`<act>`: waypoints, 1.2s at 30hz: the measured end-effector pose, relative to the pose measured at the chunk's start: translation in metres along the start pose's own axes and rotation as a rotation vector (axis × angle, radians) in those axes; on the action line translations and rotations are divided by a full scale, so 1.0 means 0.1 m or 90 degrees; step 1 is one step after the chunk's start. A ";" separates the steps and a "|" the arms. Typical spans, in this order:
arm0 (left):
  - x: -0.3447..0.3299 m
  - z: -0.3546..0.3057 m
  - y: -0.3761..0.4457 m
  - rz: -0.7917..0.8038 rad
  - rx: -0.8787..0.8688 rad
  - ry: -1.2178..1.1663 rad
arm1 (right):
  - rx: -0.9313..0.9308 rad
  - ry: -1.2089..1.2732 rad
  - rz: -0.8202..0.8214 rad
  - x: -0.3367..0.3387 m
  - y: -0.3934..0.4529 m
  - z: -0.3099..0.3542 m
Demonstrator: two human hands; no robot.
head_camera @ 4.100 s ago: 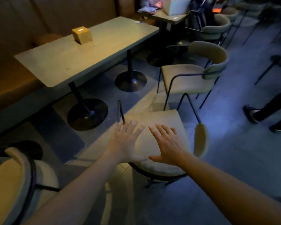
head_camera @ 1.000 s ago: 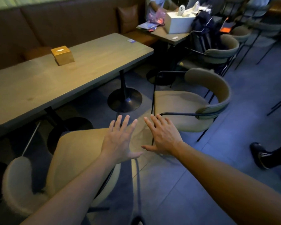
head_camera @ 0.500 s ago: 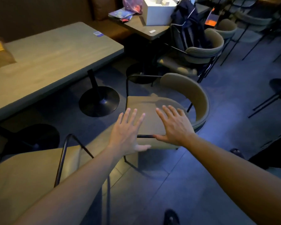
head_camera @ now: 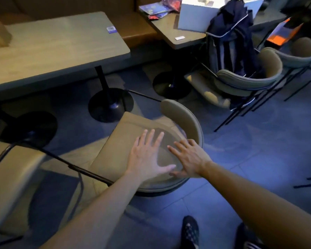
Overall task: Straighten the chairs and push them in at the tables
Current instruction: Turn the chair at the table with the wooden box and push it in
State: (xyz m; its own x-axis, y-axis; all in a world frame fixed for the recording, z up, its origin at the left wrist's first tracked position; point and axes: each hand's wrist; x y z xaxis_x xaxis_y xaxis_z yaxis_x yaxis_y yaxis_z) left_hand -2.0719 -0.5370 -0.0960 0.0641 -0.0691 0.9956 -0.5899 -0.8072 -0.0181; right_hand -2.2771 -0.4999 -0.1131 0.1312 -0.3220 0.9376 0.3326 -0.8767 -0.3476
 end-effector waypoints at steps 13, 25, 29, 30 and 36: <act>-0.76 -0.99 -0.25 0.170 0.108 0.020 | 0.129 -0.095 0.034 -0.67 -0.28 -0.43; -0.95 -0.75 -0.29 0.253 0.151 0.078 | 0.192 -0.055 0.047 -0.79 0.15 -0.29; -0.96 -0.64 -0.14 0.269 0.148 0.084 | 0.207 -0.087 0.046 -0.81 0.34 -0.40; -0.94 -0.59 -0.08 0.271 0.154 0.083 | 0.204 -0.090 0.041 -0.79 0.41 -0.42; -0.87 -0.17 0.41 0.274 0.177 0.080 | 0.219 -0.094 0.003 -0.46 0.99 -0.54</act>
State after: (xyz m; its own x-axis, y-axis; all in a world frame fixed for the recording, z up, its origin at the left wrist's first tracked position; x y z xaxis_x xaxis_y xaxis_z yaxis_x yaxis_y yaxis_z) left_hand -2.1149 -0.5542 -0.1822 -0.2439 -0.3724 0.8955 -0.3039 -0.8475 -0.4352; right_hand -2.3005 -0.5910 -0.1906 0.2583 -0.2487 0.9335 0.6231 -0.6955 -0.3577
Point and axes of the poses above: each hand's wrist, its own y-axis towards the middle knuckle, its own x-axis out of the back of the hand, z = x × y, and after that the axes turned 4 degrees about y, right-handed
